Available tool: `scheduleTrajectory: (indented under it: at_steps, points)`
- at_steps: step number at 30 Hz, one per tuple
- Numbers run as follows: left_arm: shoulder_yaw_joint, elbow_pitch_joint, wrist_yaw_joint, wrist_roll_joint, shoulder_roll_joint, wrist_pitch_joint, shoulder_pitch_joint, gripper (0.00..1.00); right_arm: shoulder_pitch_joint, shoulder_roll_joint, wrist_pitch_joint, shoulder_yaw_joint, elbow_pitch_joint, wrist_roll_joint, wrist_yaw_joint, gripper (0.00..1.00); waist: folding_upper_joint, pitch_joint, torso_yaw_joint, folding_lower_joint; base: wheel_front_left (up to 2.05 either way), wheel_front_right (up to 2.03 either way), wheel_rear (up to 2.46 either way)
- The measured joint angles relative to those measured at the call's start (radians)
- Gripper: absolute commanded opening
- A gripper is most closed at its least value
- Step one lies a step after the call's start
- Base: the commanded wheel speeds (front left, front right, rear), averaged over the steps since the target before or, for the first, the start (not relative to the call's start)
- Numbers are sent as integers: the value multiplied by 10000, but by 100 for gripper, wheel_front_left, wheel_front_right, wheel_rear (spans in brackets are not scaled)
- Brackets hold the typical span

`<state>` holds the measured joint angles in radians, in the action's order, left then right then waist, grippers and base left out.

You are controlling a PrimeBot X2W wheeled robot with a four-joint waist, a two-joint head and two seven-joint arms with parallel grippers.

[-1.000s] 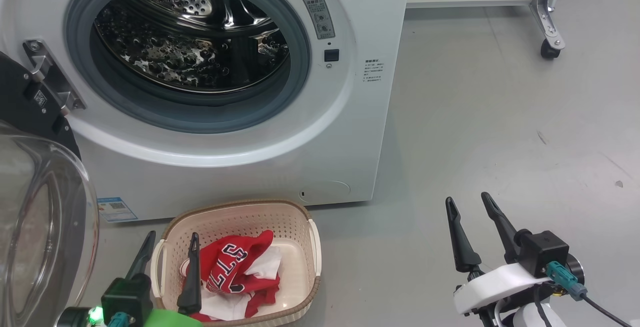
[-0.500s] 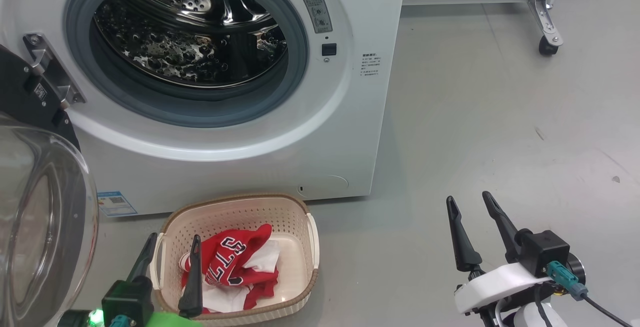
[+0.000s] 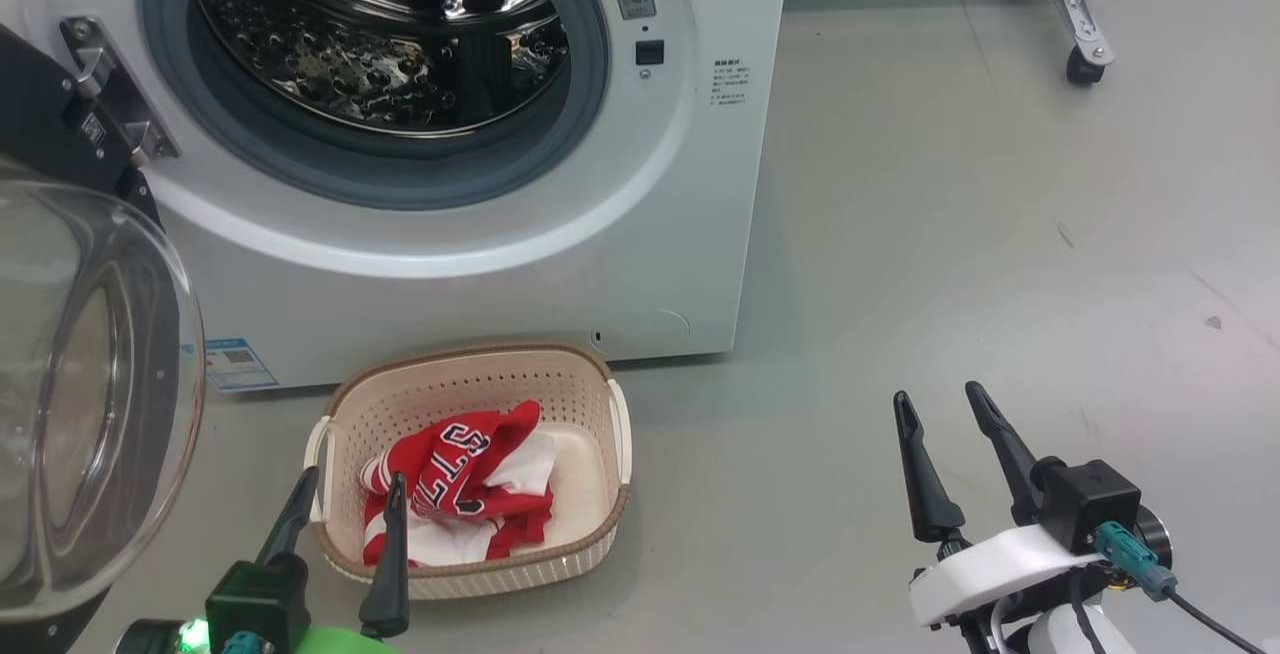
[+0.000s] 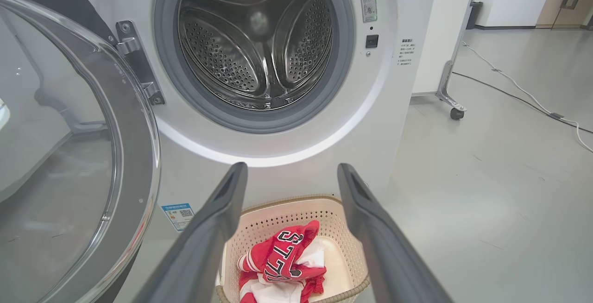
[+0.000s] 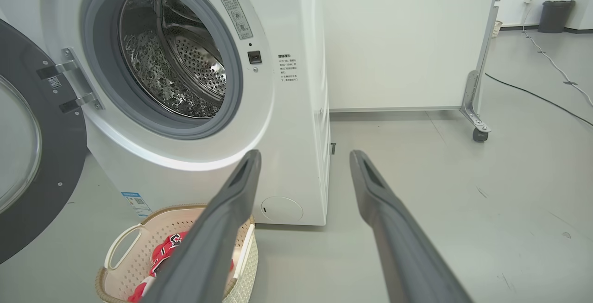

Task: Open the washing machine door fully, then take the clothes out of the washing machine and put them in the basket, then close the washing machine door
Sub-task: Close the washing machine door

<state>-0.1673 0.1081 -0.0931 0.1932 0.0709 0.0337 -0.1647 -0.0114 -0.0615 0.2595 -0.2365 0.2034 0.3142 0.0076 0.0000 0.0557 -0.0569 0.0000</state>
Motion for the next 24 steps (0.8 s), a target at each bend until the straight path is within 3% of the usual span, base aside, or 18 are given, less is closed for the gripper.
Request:
scheduleTrajectory:
  at_steps: [12,24]
  points:
    - [-25,259,0,-12,31,-31,0,100,0,4,0,40,-17,0,0,100,0,94,21,0,-114,114,0]
    - [-21,357,0,-12,48,-33,0,100,-2,8,0,81,-36,0,0,100,0,216,64,0,-65,65,0]
